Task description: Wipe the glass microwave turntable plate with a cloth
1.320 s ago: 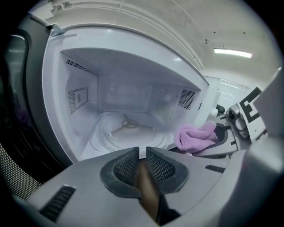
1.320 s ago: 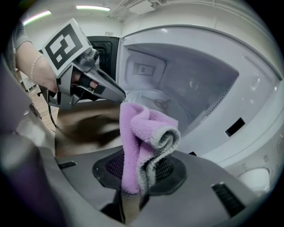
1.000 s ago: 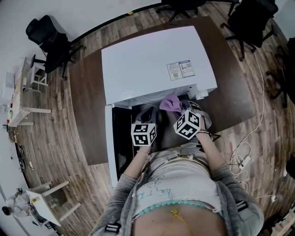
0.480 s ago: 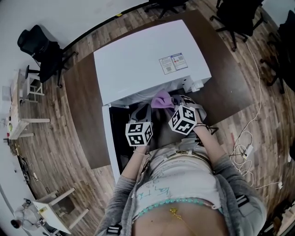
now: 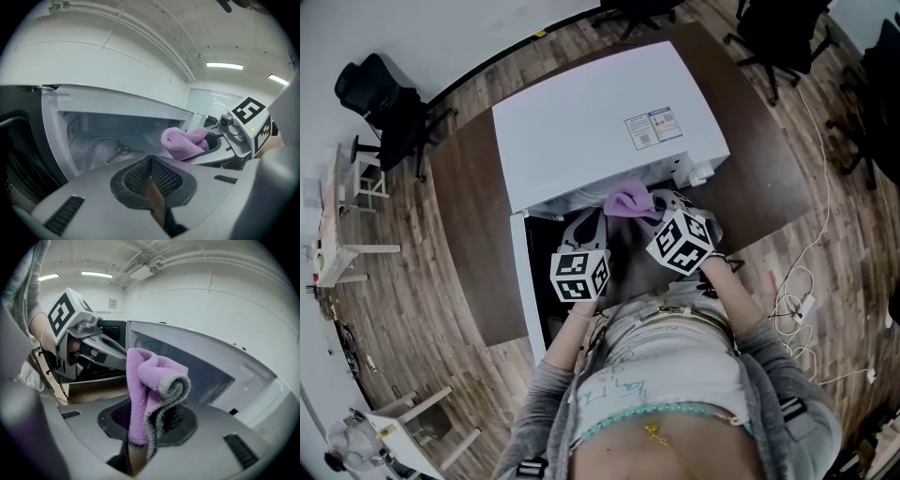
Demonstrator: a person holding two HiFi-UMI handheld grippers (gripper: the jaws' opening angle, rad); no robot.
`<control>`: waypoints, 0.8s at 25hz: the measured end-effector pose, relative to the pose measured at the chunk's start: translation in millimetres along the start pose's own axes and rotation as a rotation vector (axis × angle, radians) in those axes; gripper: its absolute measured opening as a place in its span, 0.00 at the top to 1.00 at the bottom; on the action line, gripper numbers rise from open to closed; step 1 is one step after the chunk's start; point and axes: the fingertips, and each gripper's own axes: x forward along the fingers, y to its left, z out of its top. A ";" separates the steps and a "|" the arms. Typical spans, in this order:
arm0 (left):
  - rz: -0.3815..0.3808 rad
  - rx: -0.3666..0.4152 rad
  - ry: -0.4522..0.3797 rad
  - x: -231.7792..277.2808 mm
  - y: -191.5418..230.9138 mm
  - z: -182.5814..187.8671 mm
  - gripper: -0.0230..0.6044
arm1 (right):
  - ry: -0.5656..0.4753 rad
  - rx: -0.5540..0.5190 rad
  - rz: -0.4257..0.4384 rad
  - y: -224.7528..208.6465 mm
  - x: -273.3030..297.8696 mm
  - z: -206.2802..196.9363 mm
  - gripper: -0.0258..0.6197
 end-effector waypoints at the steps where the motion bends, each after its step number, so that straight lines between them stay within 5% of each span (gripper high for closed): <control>1: -0.004 0.001 -0.005 -1.7 -1.2 3.3 0.95 | -0.008 0.007 -0.001 0.1 -1.9 2.9 0.79; 20: -0.070 0.042 -0.141 -22.5 -18.1 70.0 0.95 | -0.194 0.188 0.002 -9.6 -38.4 55.4 0.79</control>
